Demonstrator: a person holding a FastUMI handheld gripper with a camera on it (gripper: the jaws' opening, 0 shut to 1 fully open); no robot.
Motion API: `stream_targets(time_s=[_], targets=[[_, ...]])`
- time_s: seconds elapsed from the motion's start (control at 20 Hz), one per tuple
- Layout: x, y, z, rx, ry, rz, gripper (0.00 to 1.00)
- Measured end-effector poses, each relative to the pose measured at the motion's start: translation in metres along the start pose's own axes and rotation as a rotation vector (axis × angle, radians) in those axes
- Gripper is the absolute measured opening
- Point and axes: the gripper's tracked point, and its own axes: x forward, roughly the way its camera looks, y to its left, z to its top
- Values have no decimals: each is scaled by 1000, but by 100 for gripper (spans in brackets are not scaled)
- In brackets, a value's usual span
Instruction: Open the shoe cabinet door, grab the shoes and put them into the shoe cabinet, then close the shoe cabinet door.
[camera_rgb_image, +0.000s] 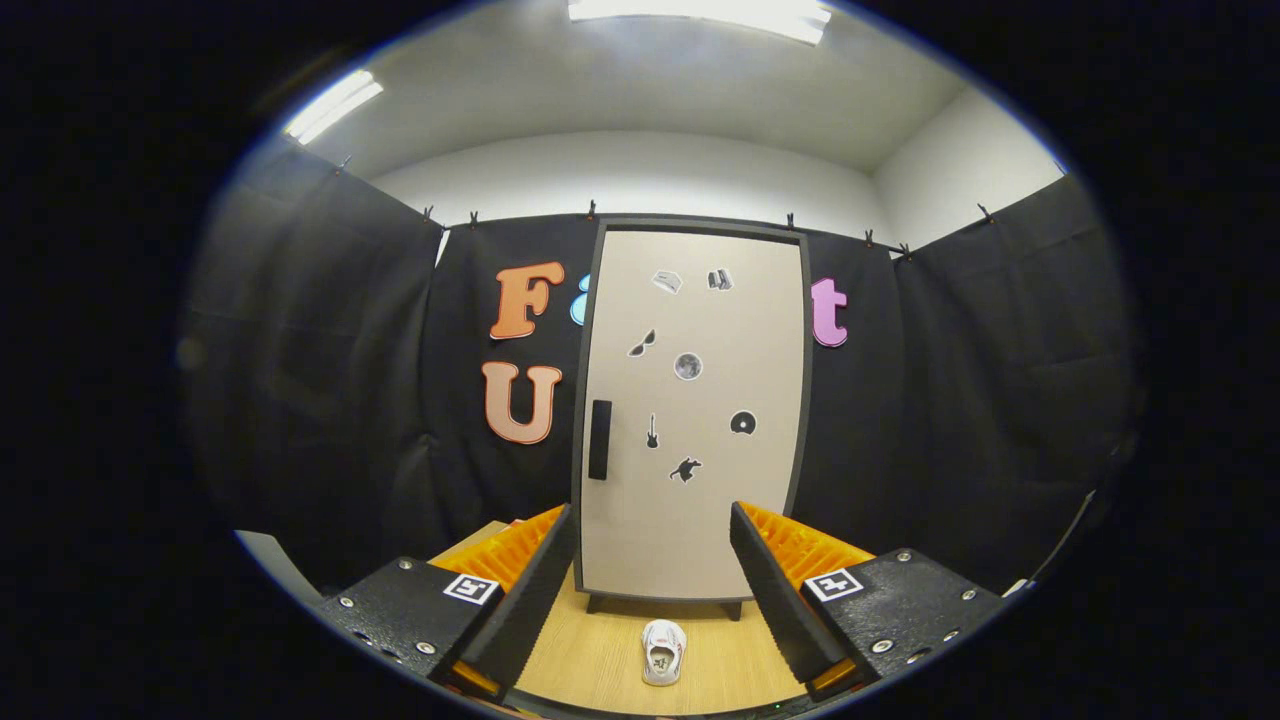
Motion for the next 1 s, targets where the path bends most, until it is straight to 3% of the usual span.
stream_targets(time_s=[0.45, 1.0], targets=[[64, 35, -18, 5, 18, 9, 95], [211, 59, -55, 37, 27, 81, 93]])
